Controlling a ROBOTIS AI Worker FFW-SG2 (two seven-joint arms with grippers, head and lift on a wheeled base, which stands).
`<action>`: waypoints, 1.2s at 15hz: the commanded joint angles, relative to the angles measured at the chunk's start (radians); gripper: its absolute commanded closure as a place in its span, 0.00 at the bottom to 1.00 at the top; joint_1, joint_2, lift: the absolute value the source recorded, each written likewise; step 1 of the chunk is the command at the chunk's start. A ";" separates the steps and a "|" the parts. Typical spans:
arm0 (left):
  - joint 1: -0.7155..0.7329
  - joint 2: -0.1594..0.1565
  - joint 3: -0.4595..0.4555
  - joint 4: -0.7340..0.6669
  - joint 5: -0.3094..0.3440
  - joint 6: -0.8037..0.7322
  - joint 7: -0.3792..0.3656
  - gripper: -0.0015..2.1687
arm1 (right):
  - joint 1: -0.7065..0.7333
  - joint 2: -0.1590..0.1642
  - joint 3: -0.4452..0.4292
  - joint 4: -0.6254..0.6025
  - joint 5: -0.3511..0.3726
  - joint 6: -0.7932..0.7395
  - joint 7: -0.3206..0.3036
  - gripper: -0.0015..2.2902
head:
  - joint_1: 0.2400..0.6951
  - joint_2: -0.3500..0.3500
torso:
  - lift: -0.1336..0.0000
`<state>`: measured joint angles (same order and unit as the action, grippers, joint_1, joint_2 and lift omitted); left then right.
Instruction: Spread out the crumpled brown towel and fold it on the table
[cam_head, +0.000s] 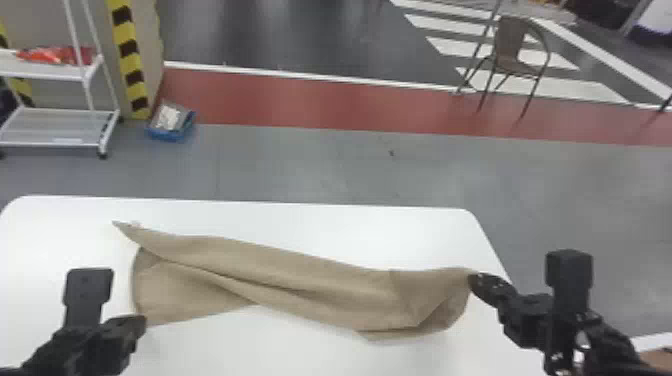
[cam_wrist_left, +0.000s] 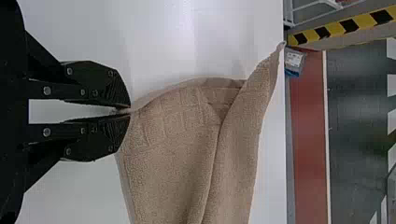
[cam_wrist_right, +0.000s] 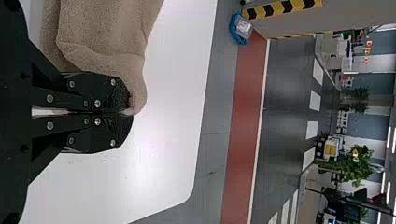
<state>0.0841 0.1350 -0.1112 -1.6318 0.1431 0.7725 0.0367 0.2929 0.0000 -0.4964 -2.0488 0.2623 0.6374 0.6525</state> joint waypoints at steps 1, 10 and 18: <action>0.013 0.003 0.013 -0.037 0.001 0.058 -0.014 0.79 | 0.000 0.001 0.002 -0.004 0.000 0.000 0.001 0.49 | 1.00 0.15 | 1.00; 0.106 0.011 0.165 -0.362 0.064 0.270 -0.095 0.79 | -0.066 0.001 -0.030 -0.027 0.009 0.037 0.030 0.49 | 1.00 0.17 | 1.00; 0.143 0.012 0.320 -0.674 0.136 0.454 -0.103 0.79 | -0.138 -0.084 -0.116 -0.011 0.087 0.052 0.151 0.49 | 1.00 0.16 | 1.00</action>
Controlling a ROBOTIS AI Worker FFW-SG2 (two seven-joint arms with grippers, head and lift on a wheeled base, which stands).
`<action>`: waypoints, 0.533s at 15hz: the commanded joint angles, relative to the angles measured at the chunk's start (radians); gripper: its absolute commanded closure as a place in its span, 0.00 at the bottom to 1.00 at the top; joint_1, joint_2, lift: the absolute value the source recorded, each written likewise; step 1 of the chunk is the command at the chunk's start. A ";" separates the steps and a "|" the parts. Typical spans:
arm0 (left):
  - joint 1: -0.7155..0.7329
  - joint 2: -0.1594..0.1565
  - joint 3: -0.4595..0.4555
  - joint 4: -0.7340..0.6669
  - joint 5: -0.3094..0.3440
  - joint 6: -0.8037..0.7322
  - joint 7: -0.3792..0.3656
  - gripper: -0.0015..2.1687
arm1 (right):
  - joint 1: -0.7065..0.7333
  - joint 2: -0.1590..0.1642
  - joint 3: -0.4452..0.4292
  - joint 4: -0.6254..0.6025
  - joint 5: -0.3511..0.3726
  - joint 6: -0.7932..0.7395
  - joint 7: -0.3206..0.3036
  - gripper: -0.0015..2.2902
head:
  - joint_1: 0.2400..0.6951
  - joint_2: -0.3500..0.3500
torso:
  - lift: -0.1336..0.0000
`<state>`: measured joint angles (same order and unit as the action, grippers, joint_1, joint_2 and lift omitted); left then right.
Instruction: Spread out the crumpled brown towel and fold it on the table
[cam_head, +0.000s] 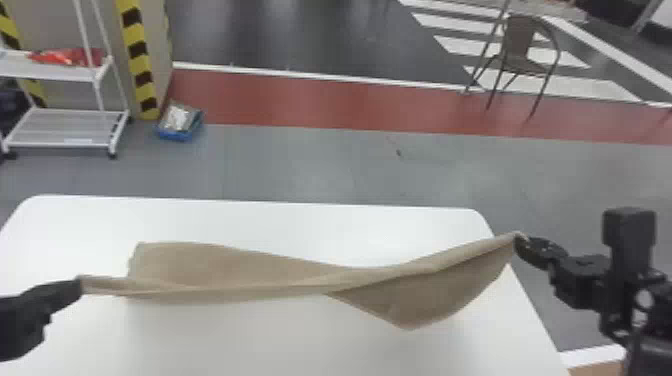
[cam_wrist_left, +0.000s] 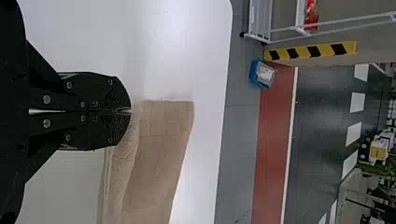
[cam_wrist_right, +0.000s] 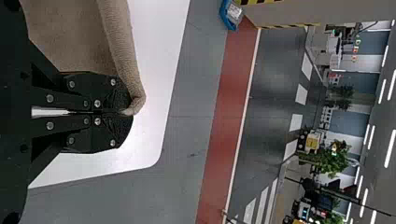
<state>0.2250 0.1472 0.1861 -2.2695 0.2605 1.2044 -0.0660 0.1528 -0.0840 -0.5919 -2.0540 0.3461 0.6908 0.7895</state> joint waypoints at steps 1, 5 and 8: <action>0.011 0.000 0.029 -0.050 0.022 0.022 0.000 0.79 | 0.027 0.003 -0.017 -0.011 0.004 -0.017 0.019 0.49 | 1.00 0.16 | 1.00; 0.011 -0.003 0.029 -0.067 0.023 0.025 0.000 0.79 | 0.051 0.012 -0.008 0.002 -0.002 -0.050 0.005 0.49 | 1.00 0.16 | 1.00; 0.017 0.000 0.053 -0.084 0.037 0.034 -0.003 0.79 | 0.050 0.012 -0.043 -0.021 -0.049 -0.041 0.027 0.49 | 1.00 0.16 | 1.00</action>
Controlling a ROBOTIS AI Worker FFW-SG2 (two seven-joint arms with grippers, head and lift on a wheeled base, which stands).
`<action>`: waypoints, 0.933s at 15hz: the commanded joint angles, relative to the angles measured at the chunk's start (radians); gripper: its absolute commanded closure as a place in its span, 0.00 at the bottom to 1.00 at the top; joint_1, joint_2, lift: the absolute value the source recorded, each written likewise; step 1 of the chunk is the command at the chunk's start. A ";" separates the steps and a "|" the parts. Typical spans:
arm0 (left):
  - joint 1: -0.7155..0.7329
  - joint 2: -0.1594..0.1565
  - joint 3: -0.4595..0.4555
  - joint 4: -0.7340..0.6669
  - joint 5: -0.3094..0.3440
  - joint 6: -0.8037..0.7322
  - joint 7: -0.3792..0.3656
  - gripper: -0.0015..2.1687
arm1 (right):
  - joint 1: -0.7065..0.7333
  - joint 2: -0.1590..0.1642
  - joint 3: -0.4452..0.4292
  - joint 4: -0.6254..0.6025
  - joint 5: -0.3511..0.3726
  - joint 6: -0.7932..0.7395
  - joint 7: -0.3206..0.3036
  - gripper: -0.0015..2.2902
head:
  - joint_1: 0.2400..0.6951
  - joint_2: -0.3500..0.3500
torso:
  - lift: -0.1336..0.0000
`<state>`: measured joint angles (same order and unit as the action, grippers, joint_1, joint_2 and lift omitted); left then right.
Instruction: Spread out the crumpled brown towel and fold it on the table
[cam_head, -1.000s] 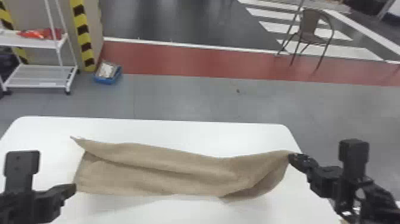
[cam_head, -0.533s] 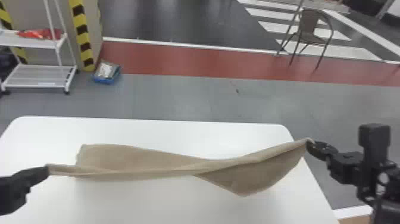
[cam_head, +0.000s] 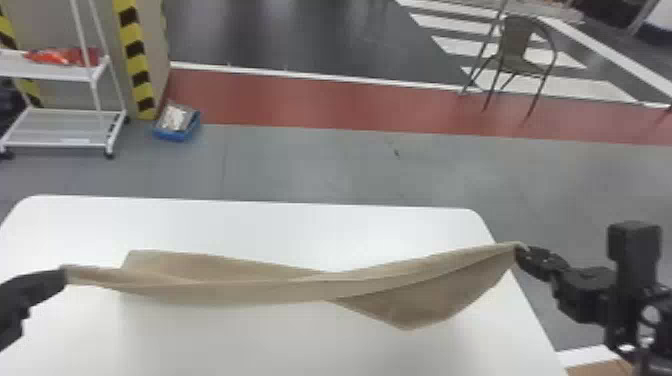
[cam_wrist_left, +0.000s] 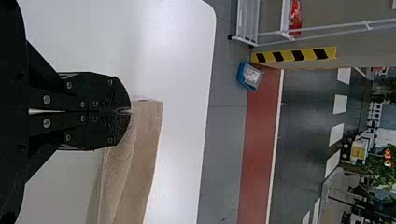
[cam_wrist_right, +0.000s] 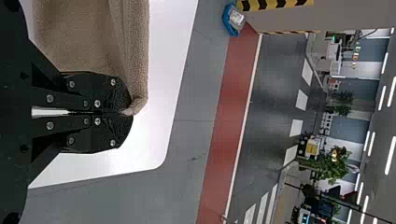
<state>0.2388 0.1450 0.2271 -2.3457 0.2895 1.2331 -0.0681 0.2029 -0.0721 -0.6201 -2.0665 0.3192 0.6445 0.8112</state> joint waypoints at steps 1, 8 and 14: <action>0.007 0.001 0.026 -0.009 0.013 0.006 -0.009 0.79 | -0.005 -0.001 -0.012 -0.009 -0.017 0.008 0.006 0.49 | 1.00 0.16 | 1.00; -0.184 0.004 -0.015 0.197 -0.001 0.000 -0.015 0.79 | -0.208 -0.015 0.085 0.167 0.083 0.005 0.005 0.49 | 1.00 0.21 | 1.00; -0.452 0.022 -0.094 0.526 -0.041 -0.197 -0.038 0.79 | -0.568 -0.078 0.166 0.579 0.092 -0.117 -0.027 0.49 | 1.00 0.29 | 1.00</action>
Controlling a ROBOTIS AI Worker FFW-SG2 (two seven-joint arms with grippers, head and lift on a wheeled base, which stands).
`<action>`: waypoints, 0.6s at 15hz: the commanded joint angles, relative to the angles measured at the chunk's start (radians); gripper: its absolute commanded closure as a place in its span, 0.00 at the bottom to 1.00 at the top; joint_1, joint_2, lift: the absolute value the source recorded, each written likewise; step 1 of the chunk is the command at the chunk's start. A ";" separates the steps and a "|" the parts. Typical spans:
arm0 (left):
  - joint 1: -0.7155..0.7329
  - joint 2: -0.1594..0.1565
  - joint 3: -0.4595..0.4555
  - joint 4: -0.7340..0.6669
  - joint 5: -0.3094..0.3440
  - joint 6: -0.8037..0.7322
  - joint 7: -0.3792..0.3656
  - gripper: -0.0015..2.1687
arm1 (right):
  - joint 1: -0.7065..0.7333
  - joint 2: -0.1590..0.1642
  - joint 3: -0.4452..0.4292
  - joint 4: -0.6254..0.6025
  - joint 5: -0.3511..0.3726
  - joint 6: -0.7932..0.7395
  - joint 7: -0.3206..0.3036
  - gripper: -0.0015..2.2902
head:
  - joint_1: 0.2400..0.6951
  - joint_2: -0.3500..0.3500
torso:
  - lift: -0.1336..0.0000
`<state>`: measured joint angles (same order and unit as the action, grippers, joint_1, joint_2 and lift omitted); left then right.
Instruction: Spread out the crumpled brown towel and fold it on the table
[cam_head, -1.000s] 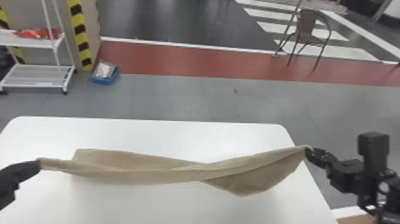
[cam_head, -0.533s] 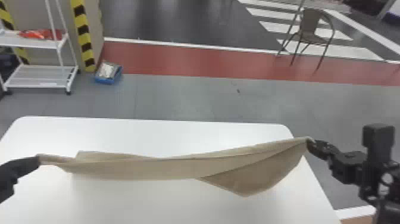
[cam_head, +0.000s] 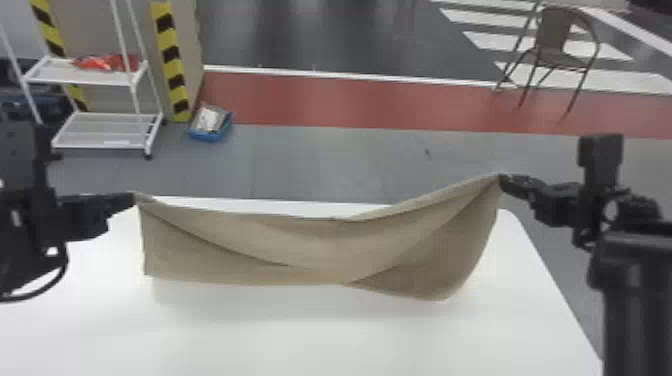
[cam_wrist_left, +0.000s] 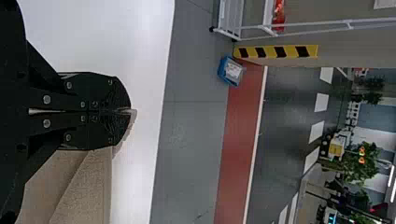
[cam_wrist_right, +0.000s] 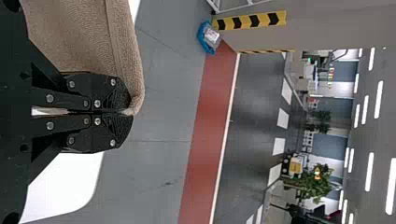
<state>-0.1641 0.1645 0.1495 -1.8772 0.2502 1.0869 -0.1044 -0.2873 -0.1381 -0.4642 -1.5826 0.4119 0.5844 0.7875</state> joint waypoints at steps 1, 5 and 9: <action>-0.077 0.003 -0.024 0.082 -0.002 -0.081 -0.001 0.79 | -0.124 -0.014 0.010 0.145 -0.001 -0.094 -0.005 0.49 | 1.00 0.30 | 1.00; -0.149 0.000 -0.036 0.110 0.001 -0.112 -0.005 0.79 | -0.219 -0.024 0.010 0.225 -0.005 -0.195 -0.019 0.49 | 0.79 0.32 | 1.00; 0.043 0.003 0.013 -0.013 0.041 -0.094 -0.051 0.79 | -0.056 -0.040 -0.016 0.214 -0.018 -0.315 0.062 0.49 | 0.74 0.32 | 1.00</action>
<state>-0.2065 0.1670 0.1401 -1.8517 0.2822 0.9961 -0.1447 -0.4184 -0.1740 -0.4644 -1.3659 0.3964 0.3387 0.8381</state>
